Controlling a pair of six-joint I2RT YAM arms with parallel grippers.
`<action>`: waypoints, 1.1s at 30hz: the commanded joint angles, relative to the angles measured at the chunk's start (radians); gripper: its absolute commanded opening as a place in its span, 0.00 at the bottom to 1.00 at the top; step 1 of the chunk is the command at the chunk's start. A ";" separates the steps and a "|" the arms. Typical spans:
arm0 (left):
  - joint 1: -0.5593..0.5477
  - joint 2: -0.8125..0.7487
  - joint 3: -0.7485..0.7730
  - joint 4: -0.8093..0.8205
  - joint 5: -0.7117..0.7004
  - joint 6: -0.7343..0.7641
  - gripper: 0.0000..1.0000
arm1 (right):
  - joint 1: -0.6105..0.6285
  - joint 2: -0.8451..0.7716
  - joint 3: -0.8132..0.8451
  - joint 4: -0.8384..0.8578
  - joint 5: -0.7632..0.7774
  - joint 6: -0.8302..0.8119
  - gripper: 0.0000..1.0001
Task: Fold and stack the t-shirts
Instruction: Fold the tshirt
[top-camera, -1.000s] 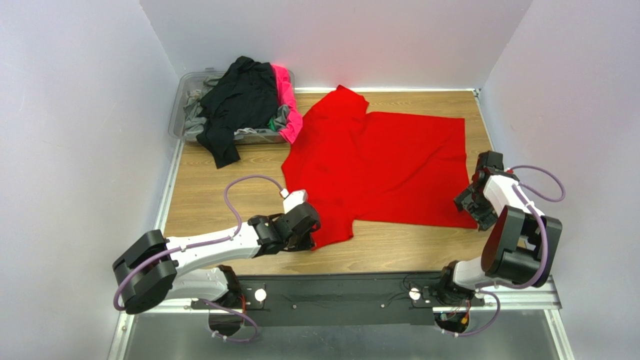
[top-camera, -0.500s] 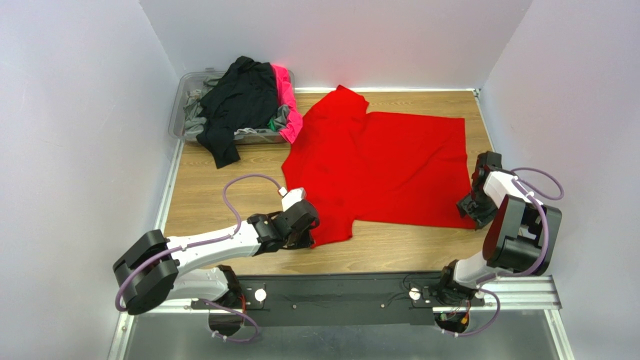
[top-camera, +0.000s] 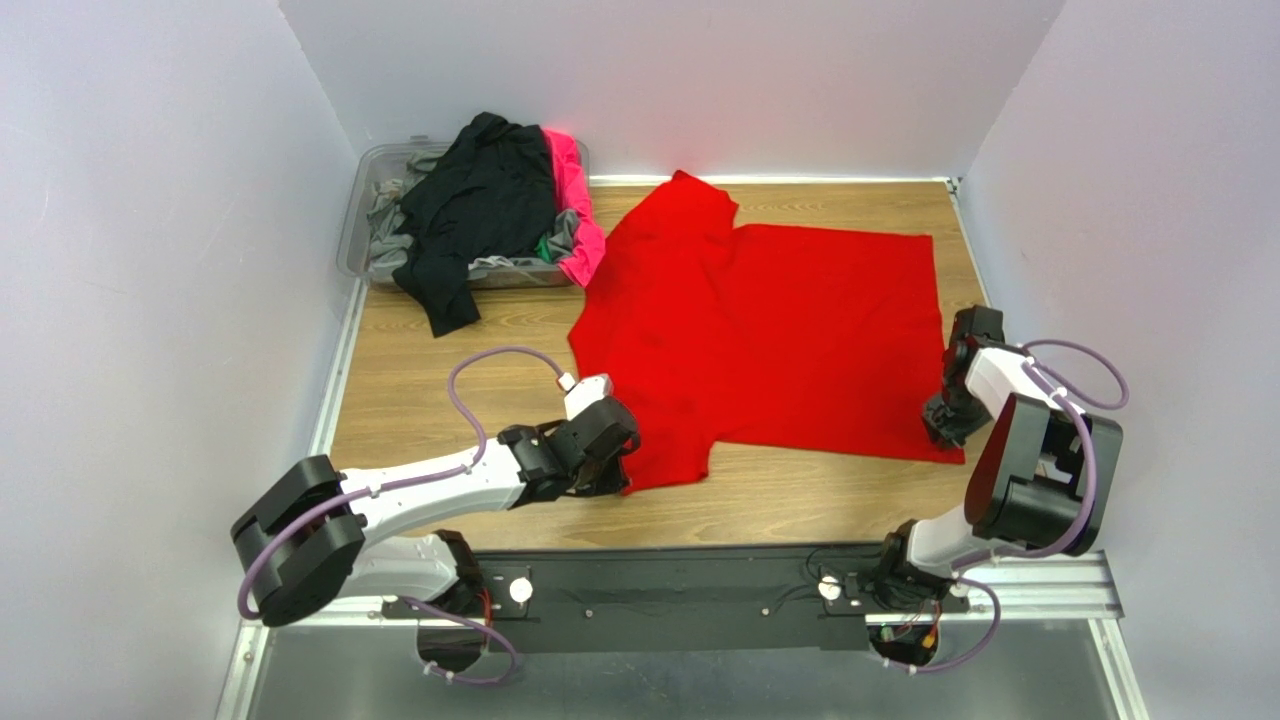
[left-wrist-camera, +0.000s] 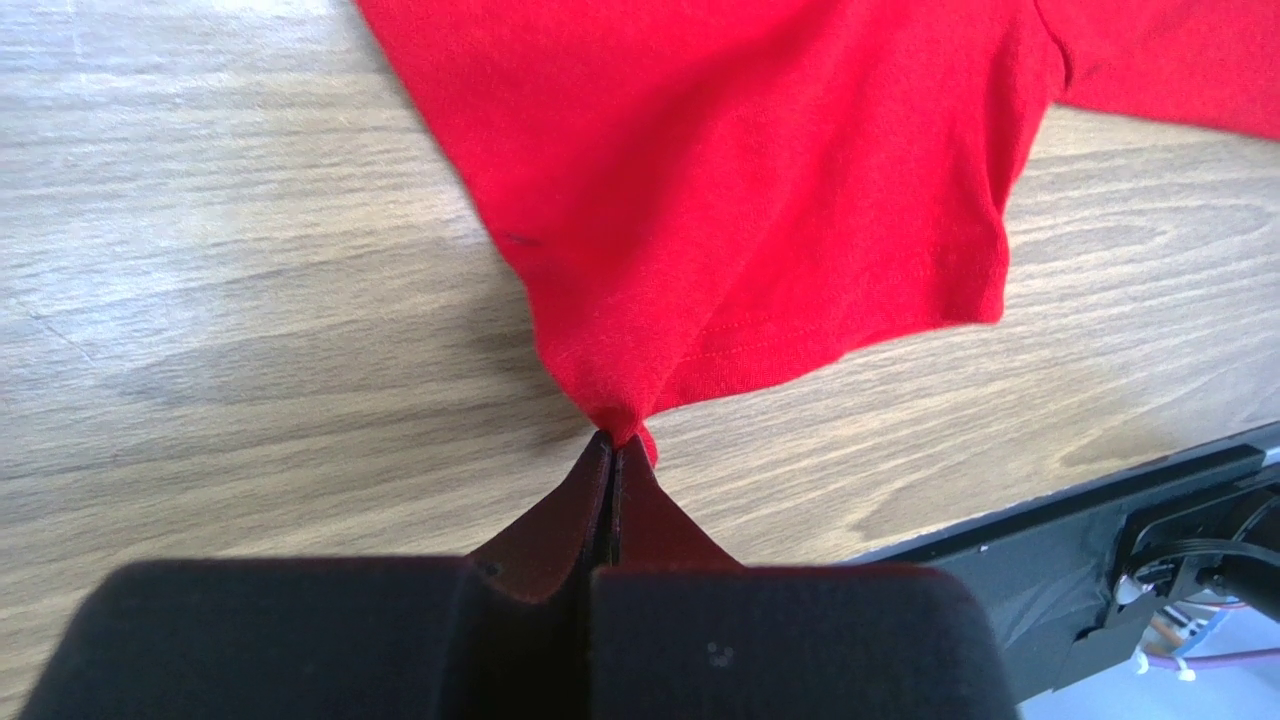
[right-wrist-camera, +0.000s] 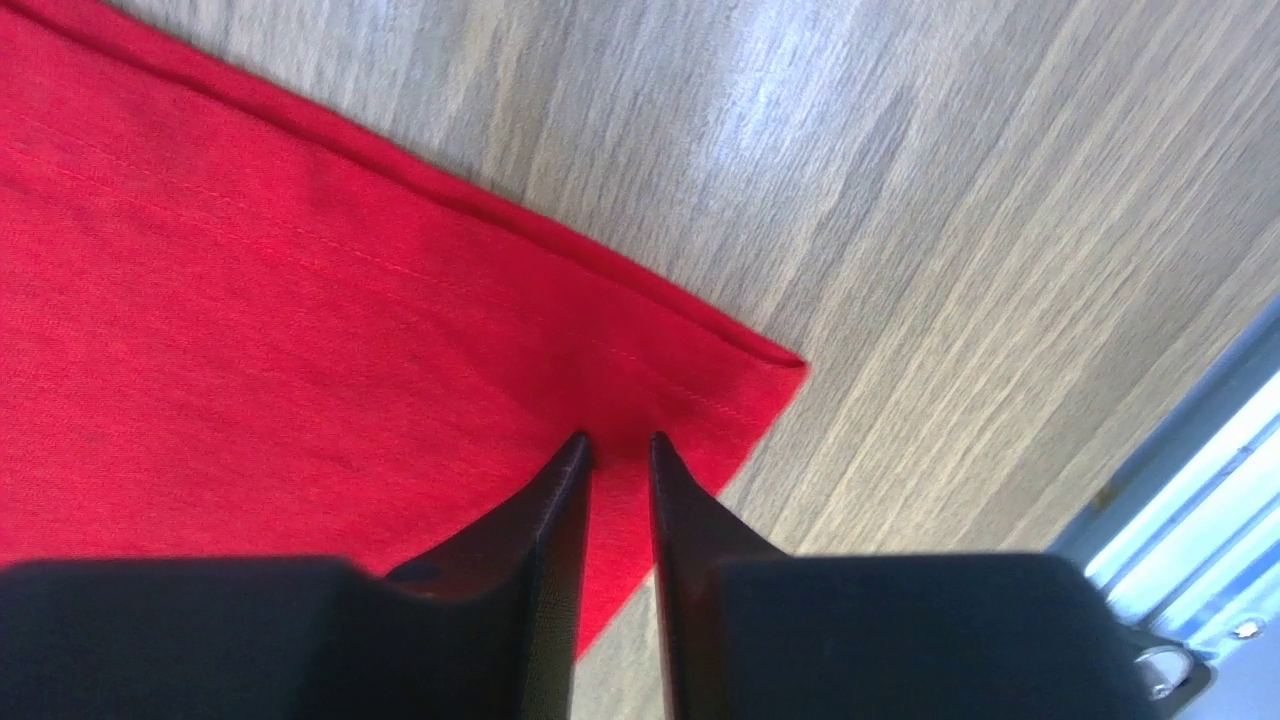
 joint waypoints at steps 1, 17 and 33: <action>0.025 -0.017 0.004 0.008 0.012 0.013 0.00 | -0.011 0.002 -0.048 -0.001 0.032 0.019 0.19; 0.105 -0.118 0.046 -0.024 0.002 0.076 0.00 | -0.009 -0.096 -0.062 0.045 -0.112 -0.053 0.01; 0.184 -0.186 0.052 0.030 0.048 0.128 0.00 | 0.041 -0.087 0.003 0.027 -0.146 -0.147 0.01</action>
